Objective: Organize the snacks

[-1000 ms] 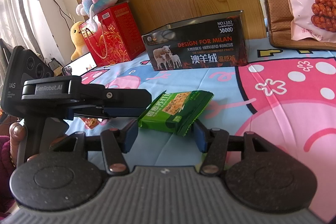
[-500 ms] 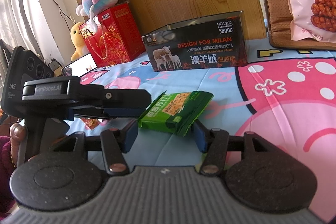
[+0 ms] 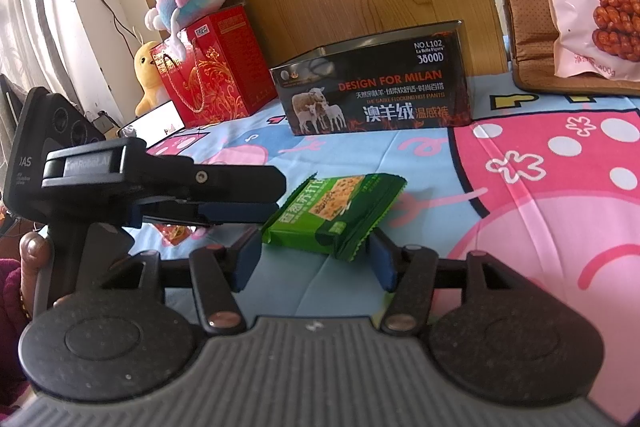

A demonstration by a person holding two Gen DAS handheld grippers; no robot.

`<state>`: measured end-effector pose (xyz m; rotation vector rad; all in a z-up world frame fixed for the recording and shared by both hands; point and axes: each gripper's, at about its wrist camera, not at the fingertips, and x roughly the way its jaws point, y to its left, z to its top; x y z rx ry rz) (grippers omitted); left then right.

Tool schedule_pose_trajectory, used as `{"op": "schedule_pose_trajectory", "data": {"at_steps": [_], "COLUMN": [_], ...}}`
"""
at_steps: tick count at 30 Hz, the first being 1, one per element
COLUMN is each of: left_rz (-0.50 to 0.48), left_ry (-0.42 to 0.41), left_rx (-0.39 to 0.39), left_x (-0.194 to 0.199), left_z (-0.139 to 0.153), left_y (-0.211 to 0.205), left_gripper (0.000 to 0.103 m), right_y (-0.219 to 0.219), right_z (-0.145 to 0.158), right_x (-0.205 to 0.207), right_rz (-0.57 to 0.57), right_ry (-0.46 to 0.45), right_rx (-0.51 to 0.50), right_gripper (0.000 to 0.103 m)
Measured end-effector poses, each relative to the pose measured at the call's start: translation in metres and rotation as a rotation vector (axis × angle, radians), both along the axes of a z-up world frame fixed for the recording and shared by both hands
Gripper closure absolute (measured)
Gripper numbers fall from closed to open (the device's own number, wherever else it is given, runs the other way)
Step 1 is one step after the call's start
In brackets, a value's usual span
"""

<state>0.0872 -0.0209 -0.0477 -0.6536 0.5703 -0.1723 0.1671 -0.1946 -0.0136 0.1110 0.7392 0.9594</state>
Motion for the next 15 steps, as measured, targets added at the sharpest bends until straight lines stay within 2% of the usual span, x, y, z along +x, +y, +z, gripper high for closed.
{"op": "schedule_pose_trajectory", "data": {"at_steps": [15], "left_rz": [-0.005], "left_ry": [-0.004], "left_rx": [0.008], "left_x": [-0.0001], "left_z": [0.0008], "left_y": [-0.0015], "left_gripper": [0.022], "right_y": [0.0003], "right_z": [-0.0006], "right_x": [-0.0001], "right_rz": [0.0], "right_ry": [-0.001], "right_rx": [0.001], "right_gripper": [0.042]}}
